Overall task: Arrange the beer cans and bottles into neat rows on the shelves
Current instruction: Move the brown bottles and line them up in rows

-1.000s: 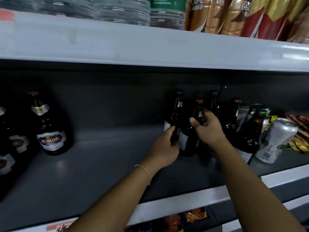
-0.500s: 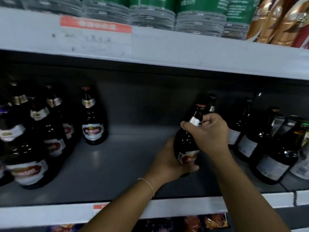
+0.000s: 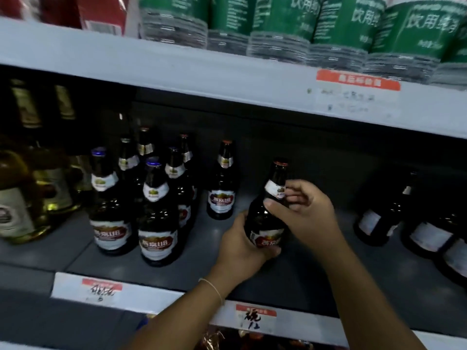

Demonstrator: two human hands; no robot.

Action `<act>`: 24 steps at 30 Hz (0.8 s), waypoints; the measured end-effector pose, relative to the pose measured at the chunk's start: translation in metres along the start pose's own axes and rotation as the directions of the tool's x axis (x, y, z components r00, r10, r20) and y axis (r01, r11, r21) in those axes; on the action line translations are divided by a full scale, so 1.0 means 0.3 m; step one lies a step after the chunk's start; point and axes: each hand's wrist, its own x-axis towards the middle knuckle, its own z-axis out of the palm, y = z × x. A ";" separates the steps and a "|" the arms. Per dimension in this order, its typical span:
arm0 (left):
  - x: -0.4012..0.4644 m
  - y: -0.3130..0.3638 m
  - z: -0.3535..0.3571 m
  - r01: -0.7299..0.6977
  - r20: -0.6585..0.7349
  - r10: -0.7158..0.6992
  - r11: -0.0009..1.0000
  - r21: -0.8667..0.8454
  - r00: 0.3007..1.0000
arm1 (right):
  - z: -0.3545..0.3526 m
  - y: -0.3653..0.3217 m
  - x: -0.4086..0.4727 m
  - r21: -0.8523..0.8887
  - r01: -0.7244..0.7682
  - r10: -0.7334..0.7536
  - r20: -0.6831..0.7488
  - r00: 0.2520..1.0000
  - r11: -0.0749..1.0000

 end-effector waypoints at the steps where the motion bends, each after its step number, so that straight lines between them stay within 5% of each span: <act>1: 0.003 -0.013 -0.026 0.004 -0.007 -0.004 0.999 -0.038 1.000 | 0.013 0.003 -0.005 0.009 -0.005 0.004 0.102 0.995 1.000; 5: 0.031 -0.063 -0.105 0.022 -0.027 -0.024 0.997 -0.076 0.999 | 0.092 0.018 -0.036 0.135 -0.092 0.040 0.350 0.936 0.987; 16: 0.064 -0.127 -0.218 0.023 0.052 -0.021 0.999 -0.048 0.998 | 0.274 0.051 -0.054 0.195 -0.066 0.039 0.137 0.990 0.979; 24: 0.039 -0.105 -0.252 -0.034 -0.012 0.036 0.987 0.154 0.999 | 0.355 0.064 -0.030 0.139 -0.017 0.001 0.109 0.994 0.990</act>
